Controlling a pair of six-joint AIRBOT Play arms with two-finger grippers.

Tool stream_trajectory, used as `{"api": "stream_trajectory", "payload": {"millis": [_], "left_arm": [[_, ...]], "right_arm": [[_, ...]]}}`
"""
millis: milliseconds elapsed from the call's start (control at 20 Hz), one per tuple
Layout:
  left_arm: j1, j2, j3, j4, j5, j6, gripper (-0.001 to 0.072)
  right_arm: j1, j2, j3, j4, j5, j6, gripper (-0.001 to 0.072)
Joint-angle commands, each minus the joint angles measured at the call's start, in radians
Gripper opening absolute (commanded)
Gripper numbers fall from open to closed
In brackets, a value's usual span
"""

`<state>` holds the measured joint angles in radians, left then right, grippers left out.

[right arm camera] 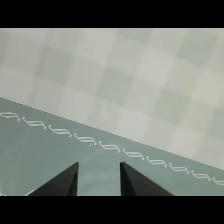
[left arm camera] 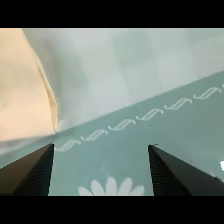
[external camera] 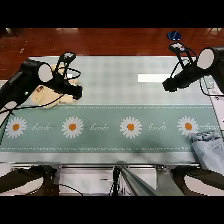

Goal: Fold the shirts.

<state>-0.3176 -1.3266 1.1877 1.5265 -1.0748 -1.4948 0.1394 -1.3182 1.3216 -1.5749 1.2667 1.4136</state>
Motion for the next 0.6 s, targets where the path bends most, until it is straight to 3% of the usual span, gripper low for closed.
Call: {"api": "stream_trajectory", "payload": {"millis": [0, 100, 200, 400, 550], "left_arm": [[0.007, -0.001, 0.012, 0.211, 0.084, 0.051, 0.0676], [0.067, -0.001, 0.04, 0.33, 0.1, -0.067, 0.072], [0.181, -0.009, 0.047, 0.275, 0.11, -0.143, 0.072], [0.409, -0.078, 0.046, 0.037, 0.156, -0.137, 0.072], [0.51, -0.14, 0.047, -0.013, 0.168, -0.12, 0.072]], "right_arm": [[0.001, 0.001, 0.0, -0.01, -0.018, -0.004, 0.0336], [0.001, 0.001, 0.0, -0.016, -0.023, -0.005, 0.0335], [0.001, 0.001, 0.0, -0.018, -0.026, -0.004, 0.0335], [0.001, 0.001, 0.0, -0.018, -0.026, -0.005, 0.0336], [0.001, 0.001, 0.0, -0.016, -0.026, -0.004, 0.0336]]}}
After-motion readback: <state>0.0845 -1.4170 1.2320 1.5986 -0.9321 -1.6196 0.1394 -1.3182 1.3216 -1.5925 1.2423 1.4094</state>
